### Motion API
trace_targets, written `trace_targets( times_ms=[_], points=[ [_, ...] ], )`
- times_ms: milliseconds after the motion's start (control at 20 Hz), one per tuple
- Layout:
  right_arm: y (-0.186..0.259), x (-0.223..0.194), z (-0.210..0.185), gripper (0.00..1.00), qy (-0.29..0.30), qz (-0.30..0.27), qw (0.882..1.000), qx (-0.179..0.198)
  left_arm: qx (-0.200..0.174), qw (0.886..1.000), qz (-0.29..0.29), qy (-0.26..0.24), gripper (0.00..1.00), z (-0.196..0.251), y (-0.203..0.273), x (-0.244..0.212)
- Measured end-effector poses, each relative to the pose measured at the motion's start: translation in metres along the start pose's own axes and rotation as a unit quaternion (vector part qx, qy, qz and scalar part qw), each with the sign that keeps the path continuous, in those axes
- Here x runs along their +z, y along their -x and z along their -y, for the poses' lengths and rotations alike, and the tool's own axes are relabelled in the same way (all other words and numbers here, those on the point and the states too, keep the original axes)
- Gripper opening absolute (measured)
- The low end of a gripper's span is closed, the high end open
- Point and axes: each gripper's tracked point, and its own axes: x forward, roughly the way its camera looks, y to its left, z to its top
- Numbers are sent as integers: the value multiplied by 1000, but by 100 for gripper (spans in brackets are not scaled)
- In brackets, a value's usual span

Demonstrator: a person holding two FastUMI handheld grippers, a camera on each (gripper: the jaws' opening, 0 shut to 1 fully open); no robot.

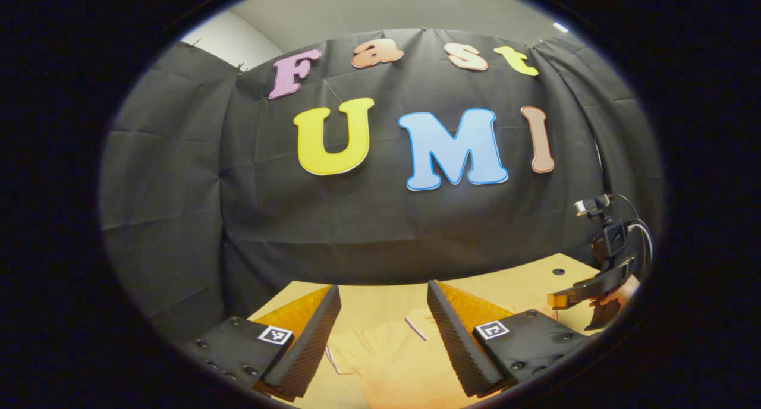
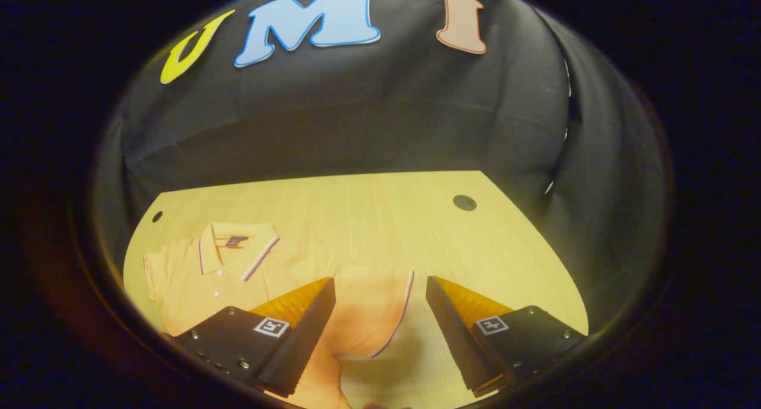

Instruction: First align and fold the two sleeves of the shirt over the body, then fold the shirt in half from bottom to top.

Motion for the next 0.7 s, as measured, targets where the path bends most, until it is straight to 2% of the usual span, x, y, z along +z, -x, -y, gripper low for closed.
trace_targets(
  times_ms=[150,350,450,500,550,600,700],
  points=[
    [-26,-21,-1,98,-25,-49,998,5,2,1000,-9,7,100,-2,6,-5],
    [-49,-32,3,98,-60,-81,995,3,-2,1000,-12,12,99,-2,9,-11],
    [-54,-37,4,98,-72,-94,993,4,-2,1000,-20,-2,99,-3,8,-15],
    [-57,-40,2,98,-76,-100,992,7,0,1000,-25,-10,96,-5,7,-18],
    [-59,-42,1,97,-77,-105,991,9,-3,999,-30,-13,100,-5,6,-21],
    [-62,-46,3,96,-75,-109,991,7,-5,999,-36,-9,96,-4,5,-24],
    [-64,-48,7,86,-67,-112,991,-3,-5,999,-44,0,100,-3,6,-29]
  ],
)
